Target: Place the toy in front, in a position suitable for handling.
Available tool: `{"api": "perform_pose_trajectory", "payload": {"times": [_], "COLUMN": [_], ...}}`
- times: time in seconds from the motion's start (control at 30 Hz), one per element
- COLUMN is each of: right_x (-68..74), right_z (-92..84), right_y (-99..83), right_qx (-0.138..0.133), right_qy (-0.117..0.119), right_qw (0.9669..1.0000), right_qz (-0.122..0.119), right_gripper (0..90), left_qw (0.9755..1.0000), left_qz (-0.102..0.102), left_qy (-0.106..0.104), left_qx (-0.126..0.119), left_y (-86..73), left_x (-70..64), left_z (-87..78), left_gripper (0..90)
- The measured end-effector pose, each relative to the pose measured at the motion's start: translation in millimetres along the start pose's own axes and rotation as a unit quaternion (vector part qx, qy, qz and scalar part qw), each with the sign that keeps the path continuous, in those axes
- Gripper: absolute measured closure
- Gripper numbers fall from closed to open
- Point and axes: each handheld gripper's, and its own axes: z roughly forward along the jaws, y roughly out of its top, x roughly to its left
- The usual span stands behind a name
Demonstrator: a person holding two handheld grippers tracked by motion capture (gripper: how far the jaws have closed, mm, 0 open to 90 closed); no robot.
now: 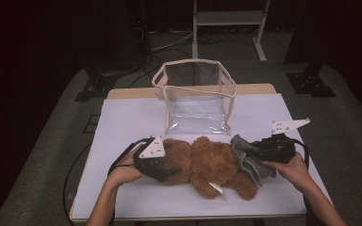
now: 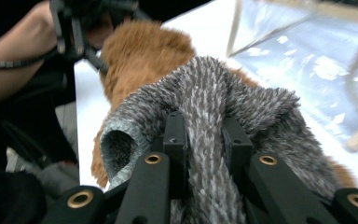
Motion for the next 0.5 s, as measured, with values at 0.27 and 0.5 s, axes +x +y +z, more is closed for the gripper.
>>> {"api": "perform_pose_trajectory", "payload": {"times": [0.27, 0.5], "right_x": [-6.6, -15.0], "right_z": [1.8, -46.5], "right_y": [-24.6, -49.3], "right_qx": [0.034, 0.034], "right_qy": [-0.024, -0.084], "right_qw": [0.9991, 0.9952], "right_qz": [0.011, 0.038], "right_gripper": [75.0, 74.7], "left_qw": [1.0000, 1.0000], "left_qz": [0.002, 0.006], "left_qy": [-0.001, -0.002], "left_qx": [0.000, 0.003], "left_y": [-1.4, -1.1], "left_x": [-0.6, -0.8], "left_z": [-0.6, -1.1], "left_gripper": [16.8, 15.6]}}
